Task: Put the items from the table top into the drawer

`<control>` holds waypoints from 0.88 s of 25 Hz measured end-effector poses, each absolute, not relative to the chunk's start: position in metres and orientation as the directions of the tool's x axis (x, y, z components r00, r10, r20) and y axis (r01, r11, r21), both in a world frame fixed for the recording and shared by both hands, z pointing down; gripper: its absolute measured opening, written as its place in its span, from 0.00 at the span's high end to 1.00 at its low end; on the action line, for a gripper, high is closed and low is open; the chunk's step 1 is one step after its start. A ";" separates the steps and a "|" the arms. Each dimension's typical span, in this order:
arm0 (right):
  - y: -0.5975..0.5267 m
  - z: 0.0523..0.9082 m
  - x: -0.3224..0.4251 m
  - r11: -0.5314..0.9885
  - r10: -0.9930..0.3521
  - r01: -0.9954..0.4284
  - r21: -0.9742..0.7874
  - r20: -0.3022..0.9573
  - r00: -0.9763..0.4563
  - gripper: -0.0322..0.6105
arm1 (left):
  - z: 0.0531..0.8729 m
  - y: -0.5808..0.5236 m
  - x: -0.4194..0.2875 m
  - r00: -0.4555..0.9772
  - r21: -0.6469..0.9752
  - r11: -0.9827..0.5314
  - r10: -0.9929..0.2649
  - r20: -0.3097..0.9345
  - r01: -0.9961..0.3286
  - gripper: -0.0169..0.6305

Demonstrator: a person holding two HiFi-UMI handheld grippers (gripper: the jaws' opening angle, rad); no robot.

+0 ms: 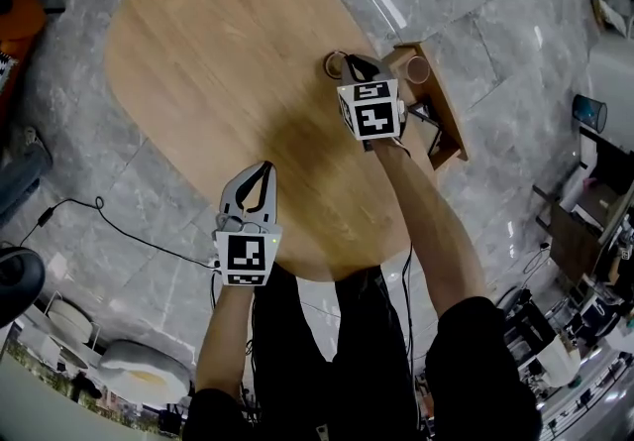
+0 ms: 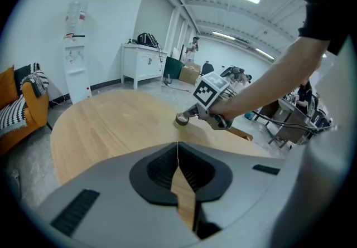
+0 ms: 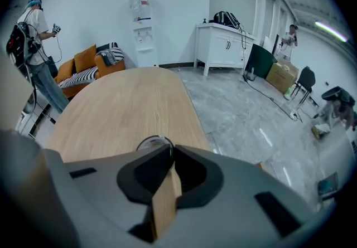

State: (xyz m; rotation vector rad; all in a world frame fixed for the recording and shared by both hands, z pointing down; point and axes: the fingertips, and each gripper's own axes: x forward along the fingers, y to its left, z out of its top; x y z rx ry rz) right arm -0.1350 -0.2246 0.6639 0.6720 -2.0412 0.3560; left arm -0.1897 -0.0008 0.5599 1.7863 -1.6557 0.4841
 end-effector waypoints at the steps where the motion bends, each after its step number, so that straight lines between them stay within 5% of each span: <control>1: -0.224 0.663 -0.133 0.812 -0.322 -0.584 0.016 0.846 -0.425 0.89 | 0.561 -0.001 -0.189 0.138 0.208 0.003 -0.738 0.660 -0.978 0.95; 22: -0.265 0.633 -0.007 0.712 -0.417 -0.702 0.035 0.825 -0.382 0.89 | 0.548 -0.046 -0.104 0.248 0.204 -0.151 -0.729 0.637 -0.967 0.95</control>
